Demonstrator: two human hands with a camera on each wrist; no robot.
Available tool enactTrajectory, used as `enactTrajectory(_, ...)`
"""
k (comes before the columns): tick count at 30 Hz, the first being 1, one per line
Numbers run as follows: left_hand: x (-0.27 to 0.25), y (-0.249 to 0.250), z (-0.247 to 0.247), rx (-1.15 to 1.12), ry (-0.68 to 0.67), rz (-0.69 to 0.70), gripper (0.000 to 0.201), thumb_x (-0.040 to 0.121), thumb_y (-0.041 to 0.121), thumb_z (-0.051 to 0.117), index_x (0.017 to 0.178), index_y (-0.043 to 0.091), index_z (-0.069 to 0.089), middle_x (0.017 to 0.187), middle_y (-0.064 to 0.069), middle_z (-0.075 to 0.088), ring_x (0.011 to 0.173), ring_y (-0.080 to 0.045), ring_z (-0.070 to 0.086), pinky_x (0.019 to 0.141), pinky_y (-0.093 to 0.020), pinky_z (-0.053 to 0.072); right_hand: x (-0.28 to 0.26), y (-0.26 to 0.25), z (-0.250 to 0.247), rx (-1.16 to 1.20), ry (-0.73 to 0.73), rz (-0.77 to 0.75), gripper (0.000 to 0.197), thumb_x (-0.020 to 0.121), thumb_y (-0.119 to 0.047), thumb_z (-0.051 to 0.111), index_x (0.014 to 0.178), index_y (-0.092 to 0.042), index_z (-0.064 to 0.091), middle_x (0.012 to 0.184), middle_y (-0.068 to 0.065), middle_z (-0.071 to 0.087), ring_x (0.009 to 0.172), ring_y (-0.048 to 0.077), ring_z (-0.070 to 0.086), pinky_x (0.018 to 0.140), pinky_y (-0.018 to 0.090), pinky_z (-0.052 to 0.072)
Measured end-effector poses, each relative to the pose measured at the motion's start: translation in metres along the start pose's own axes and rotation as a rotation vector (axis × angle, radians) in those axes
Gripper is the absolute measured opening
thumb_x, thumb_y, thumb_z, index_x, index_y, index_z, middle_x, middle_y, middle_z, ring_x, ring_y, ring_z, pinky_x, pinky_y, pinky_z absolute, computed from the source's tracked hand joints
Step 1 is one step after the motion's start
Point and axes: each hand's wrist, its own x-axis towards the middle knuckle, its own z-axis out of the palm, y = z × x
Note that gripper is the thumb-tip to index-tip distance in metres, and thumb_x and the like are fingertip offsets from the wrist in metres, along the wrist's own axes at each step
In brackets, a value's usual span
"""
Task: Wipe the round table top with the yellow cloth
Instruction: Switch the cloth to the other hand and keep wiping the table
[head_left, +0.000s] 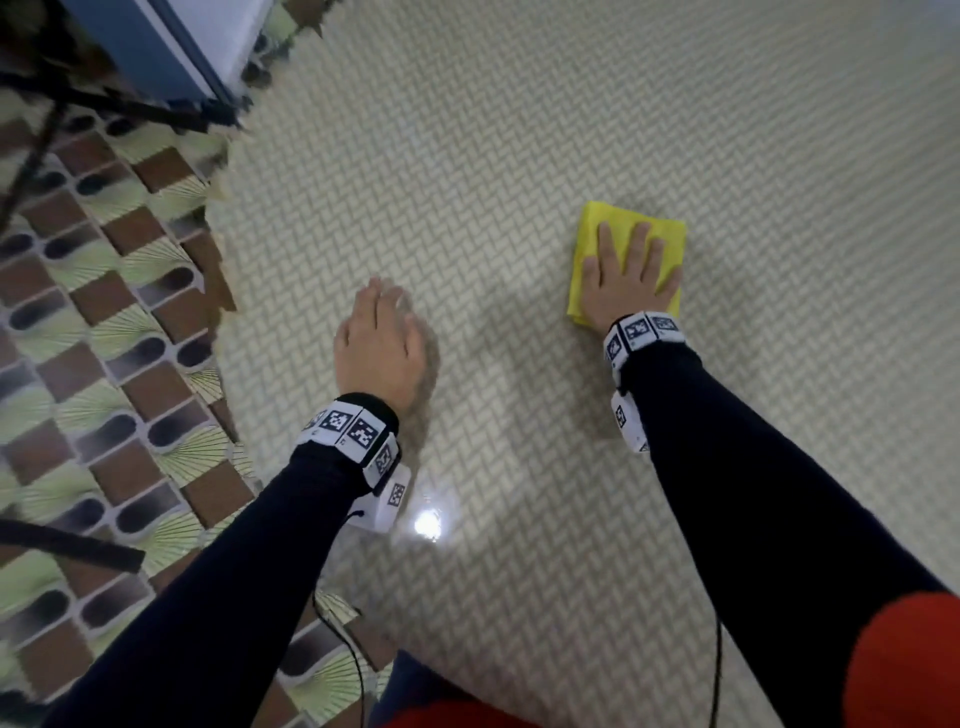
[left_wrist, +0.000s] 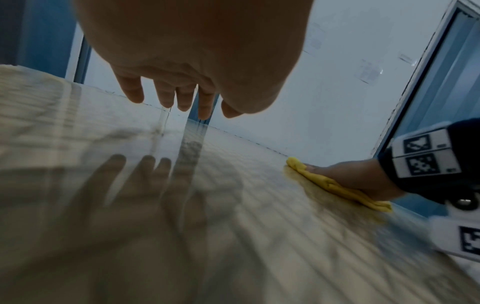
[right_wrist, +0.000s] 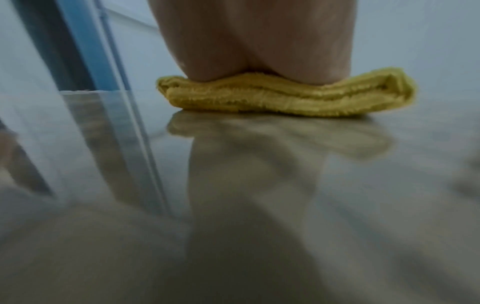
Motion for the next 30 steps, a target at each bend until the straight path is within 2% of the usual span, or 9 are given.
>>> enactTrajectory(3,0.013,-0.022,-0.012,-0.024,-0.004,0.014,0.046,0.100,0.030,0.031,0.142,0.013,0.040,0.155,-0.004,0.031,0.144,-0.018,0.025,0.115,-0.040,0.019,0.000,-0.055,0.014,-0.040,-0.039,-0.075,0.054,0.100,-0.052,0.009,0.150,-0.041,-0.009,0.159,0.000,-0.020,0.146,0.027,-0.018,0.114,0.057,-0.012)
enactTrajectory(6,0.020,-0.042,-0.023,-0.025,-0.019,0.038,0.044,0.100,0.028,0.035,0.140,0.013,0.042,0.154,-0.006,0.032,0.143,-0.019,0.027,0.114,-0.041,0.020,-0.027,-0.097,0.036,-0.093,-0.071,-0.213,0.055,0.099,-0.052,0.008,0.150,-0.040,-0.007,0.159,0.000,-0.019,0.146,0.025,-0.017,0.114,0.054,-0.014)
enactTrajectory(10,0.020,-0.057,-0.028,0.014,-0.047,0.066,0.050,0.096,0.032,0.031,0.139,0.012,0.044,0.153,-0.006,0.034,0.142,-0.020,0.030,0.111,-0.041,0.024,-0.096,-0.105,0.069,-0.123,-0.089,-0.398,0.053,0.098,-0.053,0.004,0.149,-0.042,-0.007,0.160,0.000,-0.014,0.148,0.025,-0.011,0.114,0.051,-0.013)
enactTrajectory(12,0.014,-0.055,-0.027,0.030,-0.061,0.093,0.051,0.095,0.032,0.030,0.139,0.010,0.045,0.152,-0.006,0.036,0.141,-0.021,0.032,0.111,-0.041,0.025,-0.134,-0.092,0.080,-0.112,-0.087,-0.369,0.058,0.091,-0.057,-0.012,0.147,-0.043,-0.008,0.159,-0.004,-0.014,0.147,0.022,-0.011,0.114,0.048,-0.015)
enactTrajectory(14,0.004,-0.047,-0.024,0.016,-0.104,0.125,0.048,0.097,0.030,0.031,0.139,0.011,0.045,0.153,-0.006,0.034,0.142,-0.020,0.030,0.113,-0.042,0.023,-0.167,-0.072,0.087,-0.095,-0.117,-0.292,0.063,0.085,-0.059,-0.023,0.146,-0.044,-0.014,0.156,-0.008,-0.022,0.146,0.018,-0.018,0.112,0.043,-0.021)
enactTrajectory(18,-0.016,-0.025,-0.018,0.037,-0.186,0.182,0.049,0.098,0.032,0.027,0.140,0.012,0.043,0.155,-0.007,0.031,0.143,-0.021,0.026,0.115,-0.042,0.021,-0.202,-0.022,0.086,-0.051,-0.133,-0.192,0.058,0.085,-0.056,-0.015,0.142,-0.047,-0.023,0.152,-0.013,-0.032,0.142,0.013,-0.028,0.109,0.037,-0.027)
enactTrajectory(23,-0.036,0.001,-0.013,0.096,-0.243,0.294,0.046,0.101,0.026,0.032,0.142,0.008,0.040,0.156,-0.011,0.028,0.144,-0.025,0.024,0.116,-0.044,0.019,-0.204,0.029,0.075,0.020,-0.058,-0.060,0.050,0.093,-0.053,-0.004,0.140,-0.048,-0.021,0.151,-0.015,-0.029,0.145,0.015,-0.022,0.111,0.035,-0.025)
enactTrajectory(26,-0.052,0.011,-0.007,0.112,-0.244,0.332,0.048,0.101,0.027,0.034,0.144,0.009,0.038,0.157,-0.010,0.027,0.145,-0.024,0.024,0.116,-0.044,0.019,-0.204,0.068,0.063,0.057,-0.070,0.037,0.050,0.102,-0.046,0.010,0.145,-0.045,-0.015,0.156,-0.011,-0.025,0.145,0.016,-0.022,0.113,0.039,-0.021)
enactTrajectory(30,-0.070,0.024,0.004,0.149,-0.252,0.349,0.054,0.099,0.032,0.028,0.146,0.005,0.035,0.157,-0.012,0.026,0.144,-0.026,0.026,0.116,-0.045,0.021,-0.210,0.133,0.050,0.090,-0.080,0.130,0.051,0.102,-0.045,0.013,0.147,-0.045,-0.013,0.157,-0.009,-0.024,0.144,0.017,-0.023,0.115,0.041,-0.018)
